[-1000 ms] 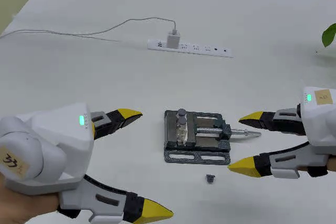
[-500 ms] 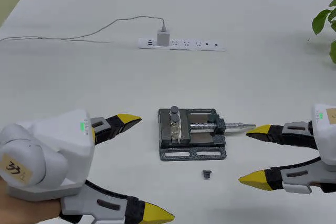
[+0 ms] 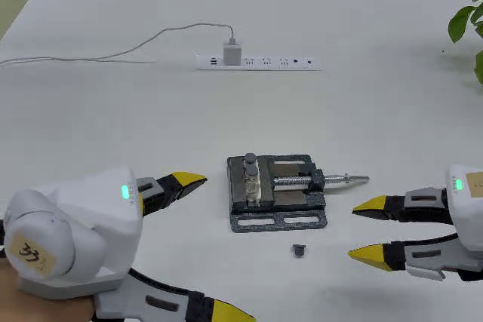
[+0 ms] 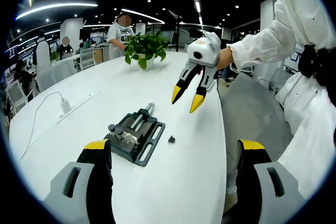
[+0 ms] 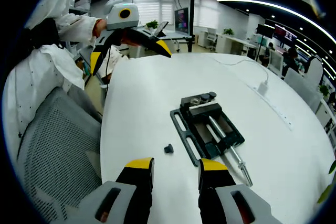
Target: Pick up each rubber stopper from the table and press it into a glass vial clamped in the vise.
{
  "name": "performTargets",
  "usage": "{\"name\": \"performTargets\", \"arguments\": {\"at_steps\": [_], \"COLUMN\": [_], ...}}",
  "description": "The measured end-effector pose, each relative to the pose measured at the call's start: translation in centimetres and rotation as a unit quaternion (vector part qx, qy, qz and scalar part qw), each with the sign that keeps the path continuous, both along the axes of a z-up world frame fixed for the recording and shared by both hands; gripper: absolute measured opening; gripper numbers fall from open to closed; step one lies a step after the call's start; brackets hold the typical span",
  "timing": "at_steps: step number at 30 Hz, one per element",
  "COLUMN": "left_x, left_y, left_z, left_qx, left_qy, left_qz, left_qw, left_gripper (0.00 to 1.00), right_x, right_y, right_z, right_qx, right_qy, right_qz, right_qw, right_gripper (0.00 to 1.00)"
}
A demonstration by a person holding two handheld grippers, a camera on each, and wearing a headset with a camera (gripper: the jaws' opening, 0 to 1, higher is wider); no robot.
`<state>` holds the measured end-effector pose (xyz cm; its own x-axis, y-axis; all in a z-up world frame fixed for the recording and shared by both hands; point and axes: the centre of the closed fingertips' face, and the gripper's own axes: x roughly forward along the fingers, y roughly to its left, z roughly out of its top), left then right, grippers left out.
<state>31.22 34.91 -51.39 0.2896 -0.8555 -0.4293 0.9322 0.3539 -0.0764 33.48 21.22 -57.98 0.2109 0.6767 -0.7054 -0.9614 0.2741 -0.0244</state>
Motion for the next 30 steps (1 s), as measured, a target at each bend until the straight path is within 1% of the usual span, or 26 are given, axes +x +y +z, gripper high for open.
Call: {"name": "performTargets", "arguments": {"at_steps": [10, 21, 22, 25, 30], "left_x": [0.0, -0.1, -0.1, -0.1, -0.1], "left_y": [-0.1, -0.1, -0.1, -0.1, -0.2], "left_z": [-0.2, -0.4, -0.4, -0.5, -0.6], "left_qx": [0.000, 0.000, 0.000, 0.000, -0.001], "left_qy": [0.004, 0.010, 0.009, 0.011, 0.014], "left_qz": [0.001, 0.002, 0.001, 0.002, 0.003], "left_qw": [1.0000, 1.0000, 1.0000, 0.9999, 0.9999], "left_gripper": [0.98, 0.98, 0.98, 0.97, 0.97], "right_x": [-0.1, 0.2, 0.2, 0.3, 0.5], "right_y": [0.8, 2.3, 2.4, 2.7, 3.0], "right_z": [-2.1, -3.9, -4.3, -4.7, -5.3], "right_qx": [-0.024, -0.036, -0.040, -0.043, -0.049], "right_qy": [-0.001, 0.003, 0.002, 0.002, 0.001], "right_qz": [0.030, 0.058, 0.062, 0.067, 0.075], "right_qw": [0.9992, 0.9977, 0.9972, 0.9968, 0.9960], "right_gripper": [0.16, 0.10, 0.09, 0.09, 0.05]}}
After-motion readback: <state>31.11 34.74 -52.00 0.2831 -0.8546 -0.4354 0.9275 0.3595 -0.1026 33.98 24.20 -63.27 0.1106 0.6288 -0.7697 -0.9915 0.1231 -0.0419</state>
